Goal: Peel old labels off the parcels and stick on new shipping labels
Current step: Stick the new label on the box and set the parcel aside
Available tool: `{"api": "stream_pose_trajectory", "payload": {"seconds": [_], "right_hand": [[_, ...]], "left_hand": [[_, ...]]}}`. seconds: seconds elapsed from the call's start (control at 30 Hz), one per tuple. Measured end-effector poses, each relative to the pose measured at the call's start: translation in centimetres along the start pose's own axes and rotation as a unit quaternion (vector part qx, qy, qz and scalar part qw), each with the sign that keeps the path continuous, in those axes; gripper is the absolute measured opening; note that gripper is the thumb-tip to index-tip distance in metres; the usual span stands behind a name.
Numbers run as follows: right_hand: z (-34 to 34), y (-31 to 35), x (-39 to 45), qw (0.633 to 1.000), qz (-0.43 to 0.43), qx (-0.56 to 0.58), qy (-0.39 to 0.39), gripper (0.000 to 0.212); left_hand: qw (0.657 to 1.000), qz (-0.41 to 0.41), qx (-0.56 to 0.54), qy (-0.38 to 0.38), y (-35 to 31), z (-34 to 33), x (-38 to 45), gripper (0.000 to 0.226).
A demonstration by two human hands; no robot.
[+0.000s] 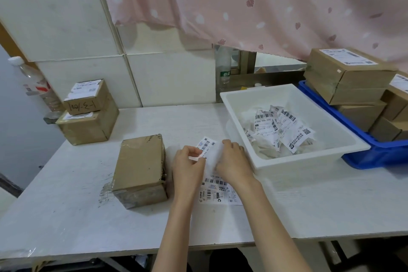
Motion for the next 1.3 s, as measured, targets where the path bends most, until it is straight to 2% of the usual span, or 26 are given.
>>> {"api": "stream_pose_trajectory", "payload": {"seconds": [0.07,0.17,0.33,0.47,0.67,0.8,1.03,1.3], "right_hand": [[-0.2,-0.2,0.1,1.0,-0.001,-0.001,-0.001,0.053],[-0.4,-0.5,0.3,1.0,0.002,-0.006,-0.015,0.056],[-0.6,-1.0,0.6,0.999,0.001,0.02,-0.032,0.061],[-0.3,-0.7,0.6,0.997,0.011,0.043,-0.069,0.059],[0.9,0.3,0.4,0.989,0.025,0.105,-0.101,0.042],[2.1,1.5,0.3,0.972,0.054,0.175,-0.147,0.033],[4.6,1.9,-0.7,0.918,0.047,0.29,-0.266,0.022],[6.8,1.1,-0.9,0.872,-0.02,0.388,-0.297,0.026]], "left_hand": [[1.0,-0.011,0.008,0.015,0.0,-0.6,-0.3,0.013],[0.998,-0.03,0.044,0.031,-0.4,-1.1,-0.9,0.024],[0.985,-0.094,0.138,-0.032,-1.1,-0.4,-0.9,0.018],[0.98,-0.1,0.157,-0.074,-1.7,0.2,-1.0,0.025],[0.98,-0.086,0.168,-0.062,-0.8,-0.1,-0.6,0.029],[0.981,-0.077,0.165,-0.069,-0.8,0.0,-0.7,0.022],[0.986,-0.065,0.137,-0.073,-0.5,0.5,-0.8,0.034],[0.994,-0.042,0.068,-0.074,-0.2,0.7,-0.9,0.031]]}}
Point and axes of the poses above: each hand's wrist, its own x-axis towards the middle knuckle, its own z-axis out of the back of the hand, y = z × x, the point moved 8 cm from there along x, towards the middle knuckle, and after that the axes turned 10 degrees about -y, right-handed, at the moved point
